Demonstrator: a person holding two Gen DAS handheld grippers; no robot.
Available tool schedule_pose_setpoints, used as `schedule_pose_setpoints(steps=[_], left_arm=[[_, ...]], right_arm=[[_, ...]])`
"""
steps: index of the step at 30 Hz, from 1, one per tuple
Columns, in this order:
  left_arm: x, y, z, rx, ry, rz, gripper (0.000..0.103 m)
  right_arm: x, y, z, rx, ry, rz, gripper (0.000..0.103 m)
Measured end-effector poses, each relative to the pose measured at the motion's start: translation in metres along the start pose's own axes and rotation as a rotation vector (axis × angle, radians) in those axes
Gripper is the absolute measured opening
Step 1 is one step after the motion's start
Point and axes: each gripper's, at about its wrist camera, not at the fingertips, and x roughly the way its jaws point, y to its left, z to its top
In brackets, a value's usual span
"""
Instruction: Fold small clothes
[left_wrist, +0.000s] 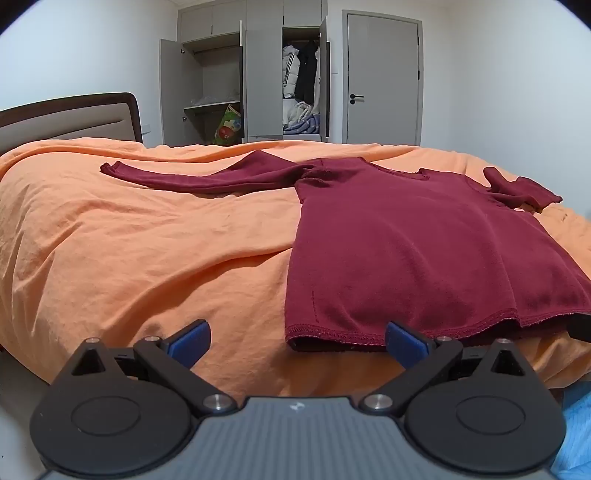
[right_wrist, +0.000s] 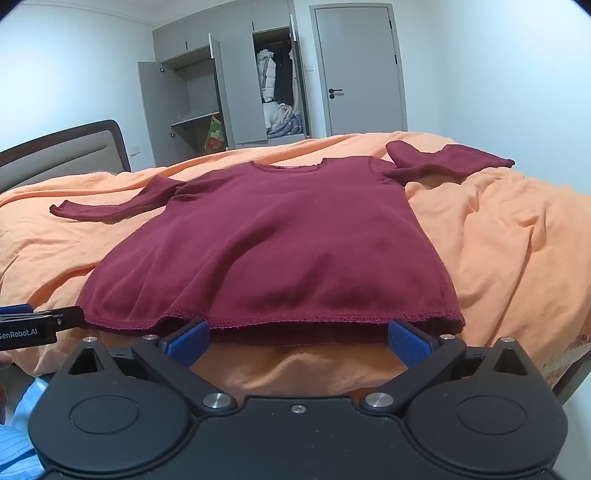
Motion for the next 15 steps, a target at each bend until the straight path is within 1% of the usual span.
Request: schedule_pose_setpoints(steps=[15], left_arm=[[-0.0012, 0.0019, 0.0001, 0.005, -0.002, 0.002, 0.103]], right_arm=[[-0.0008, -0.0008, -0.0010, 0.001, 0.010, -0.002, 0.103]])
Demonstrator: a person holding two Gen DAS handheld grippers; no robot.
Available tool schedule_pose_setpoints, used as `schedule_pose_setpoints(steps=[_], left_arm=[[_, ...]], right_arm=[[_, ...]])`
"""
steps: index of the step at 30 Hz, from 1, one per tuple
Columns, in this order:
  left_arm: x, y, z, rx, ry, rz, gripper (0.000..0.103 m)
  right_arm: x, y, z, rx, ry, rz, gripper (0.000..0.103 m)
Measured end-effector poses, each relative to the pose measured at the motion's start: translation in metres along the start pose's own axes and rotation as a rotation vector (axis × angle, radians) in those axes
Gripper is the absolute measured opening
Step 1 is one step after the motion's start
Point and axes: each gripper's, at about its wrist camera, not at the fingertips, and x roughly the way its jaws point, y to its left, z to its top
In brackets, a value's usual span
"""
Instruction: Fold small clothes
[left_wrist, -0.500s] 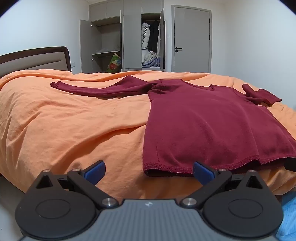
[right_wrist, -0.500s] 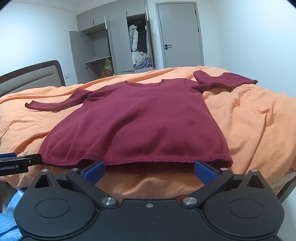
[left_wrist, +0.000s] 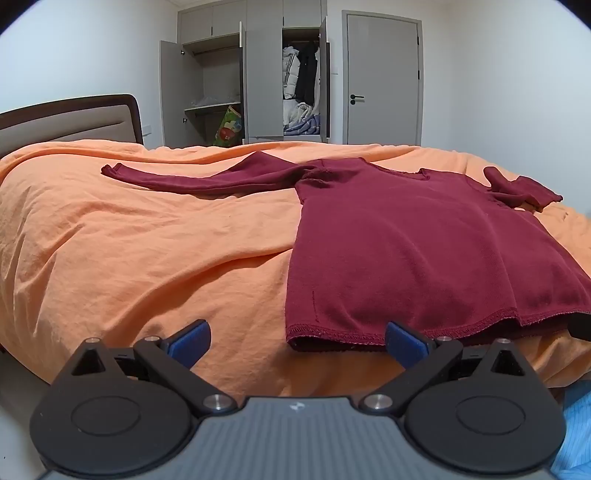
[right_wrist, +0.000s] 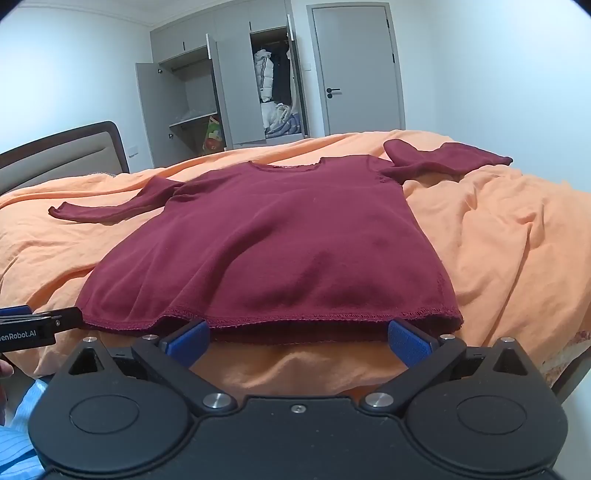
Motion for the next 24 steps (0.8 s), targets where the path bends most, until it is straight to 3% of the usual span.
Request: schedule_pose_setpoints(steps=[24], left_arm=[[-0.0014, -0.0001, -0.0001, 0.002, -0.005, 0.008, 0.103]], right_arm=[[0.0016, 0.0007, -0.0019, -0.002, 0.000, -0.004, 0.103]])
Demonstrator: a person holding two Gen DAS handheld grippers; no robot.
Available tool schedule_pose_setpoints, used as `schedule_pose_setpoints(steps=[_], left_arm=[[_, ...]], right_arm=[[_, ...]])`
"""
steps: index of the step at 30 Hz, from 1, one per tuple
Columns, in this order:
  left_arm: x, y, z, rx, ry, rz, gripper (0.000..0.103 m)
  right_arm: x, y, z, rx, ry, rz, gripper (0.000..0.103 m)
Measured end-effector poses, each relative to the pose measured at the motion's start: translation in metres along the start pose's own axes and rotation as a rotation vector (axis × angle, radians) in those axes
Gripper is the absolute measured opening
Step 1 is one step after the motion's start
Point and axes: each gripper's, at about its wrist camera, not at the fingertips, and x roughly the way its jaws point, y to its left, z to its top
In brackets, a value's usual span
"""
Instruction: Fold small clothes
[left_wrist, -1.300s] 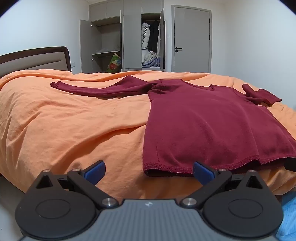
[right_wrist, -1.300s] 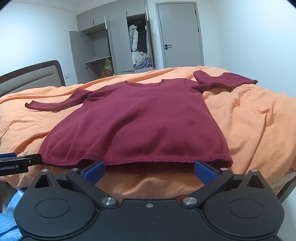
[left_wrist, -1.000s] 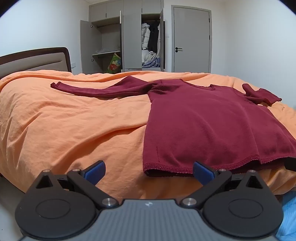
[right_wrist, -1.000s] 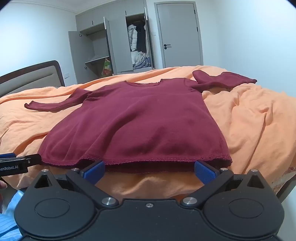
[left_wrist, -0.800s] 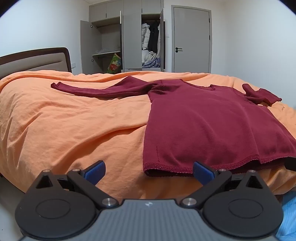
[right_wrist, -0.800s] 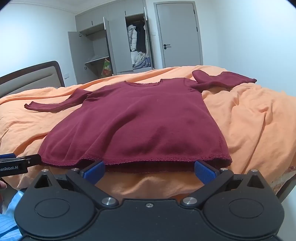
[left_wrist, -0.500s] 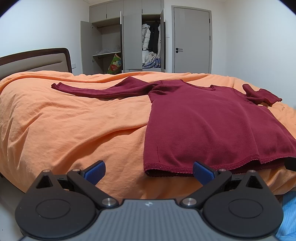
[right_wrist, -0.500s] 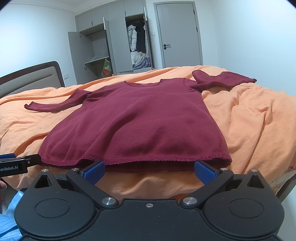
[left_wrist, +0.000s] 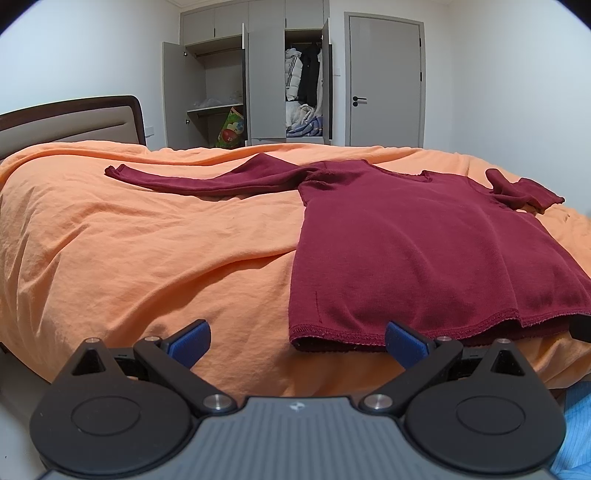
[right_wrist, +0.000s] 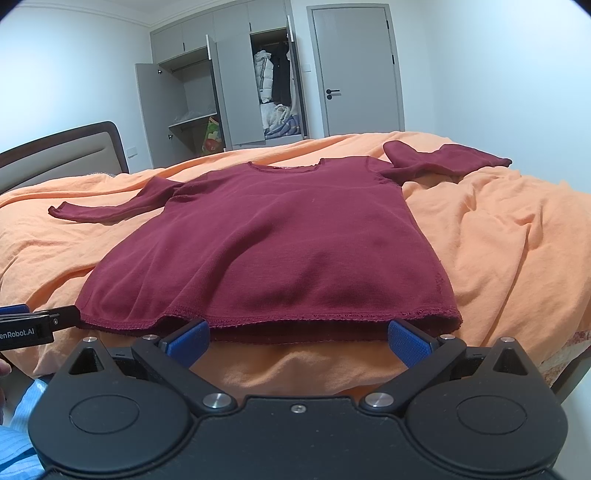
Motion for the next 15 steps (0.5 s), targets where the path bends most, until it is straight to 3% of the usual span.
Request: schedule_pose_setpoints(steps=[15], left_arm=[[-0.0009, 0.0006, 0.0003, 0.000, -0.004, 0.001, 0.103]], right_arm=[[-0.0041, 0.0006, 0.0007, -0.001, -0.004, -0.006, 0.103]])
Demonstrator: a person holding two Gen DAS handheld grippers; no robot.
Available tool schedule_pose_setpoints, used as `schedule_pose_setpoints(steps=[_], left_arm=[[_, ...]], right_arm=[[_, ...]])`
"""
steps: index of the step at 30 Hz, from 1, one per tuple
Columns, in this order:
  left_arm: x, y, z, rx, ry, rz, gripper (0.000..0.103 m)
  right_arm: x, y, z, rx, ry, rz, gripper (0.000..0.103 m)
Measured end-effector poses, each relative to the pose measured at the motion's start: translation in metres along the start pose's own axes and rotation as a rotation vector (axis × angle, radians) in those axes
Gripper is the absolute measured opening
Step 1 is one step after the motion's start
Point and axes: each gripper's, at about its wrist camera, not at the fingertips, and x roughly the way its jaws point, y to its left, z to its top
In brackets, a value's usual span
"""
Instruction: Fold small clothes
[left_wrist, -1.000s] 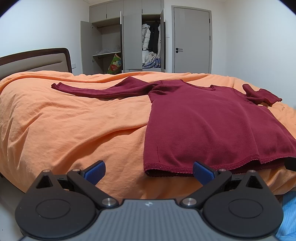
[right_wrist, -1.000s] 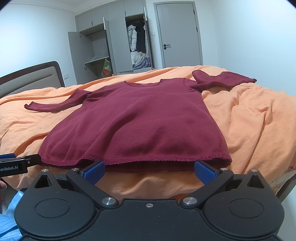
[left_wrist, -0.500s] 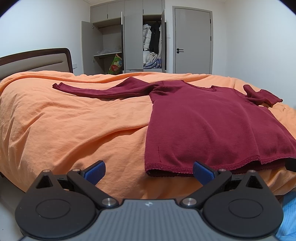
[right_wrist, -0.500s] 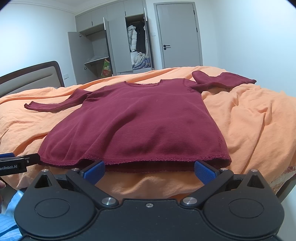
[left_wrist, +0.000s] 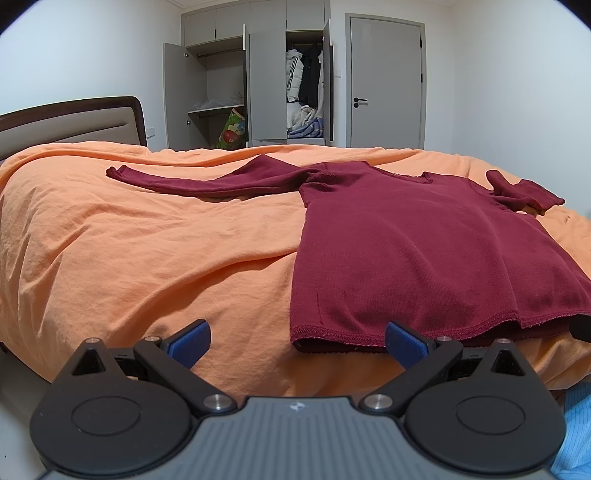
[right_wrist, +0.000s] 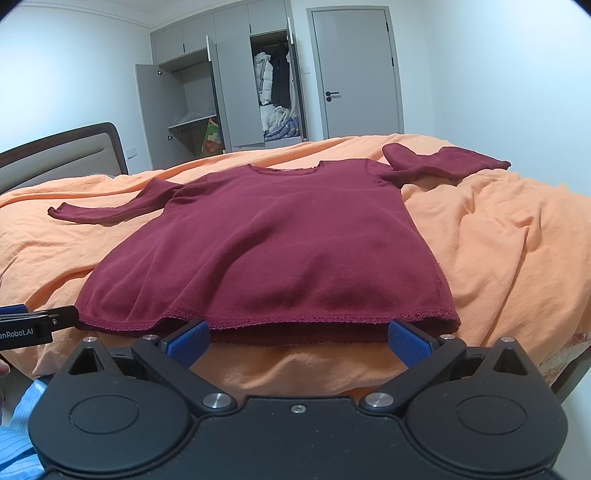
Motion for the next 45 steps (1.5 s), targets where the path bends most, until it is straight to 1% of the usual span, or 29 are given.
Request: schedule_pose_setpoints(steps=[32, 38, 45], left_arm=[[-0.002, 0.000, 0.002, 0.004, 0.000, 0.005, 0.103], [0.006, -0.002, 0.004, 0.006, 0.024, 0.013, 0.103], [0.025, 0.001, 0.019, -0.005, 0.067, 0.016, 0.103]], right_arm=[[-0.001, 0.002, 0.002, -0.007, 0.007, 0.001, 0.103], [0.004, 0.003, 0.005, -0.022, 0.006, 0.021, 0.103], [0.019, -0.001, 0.021, 0.005, 0.019, 0.080, 0.103]])
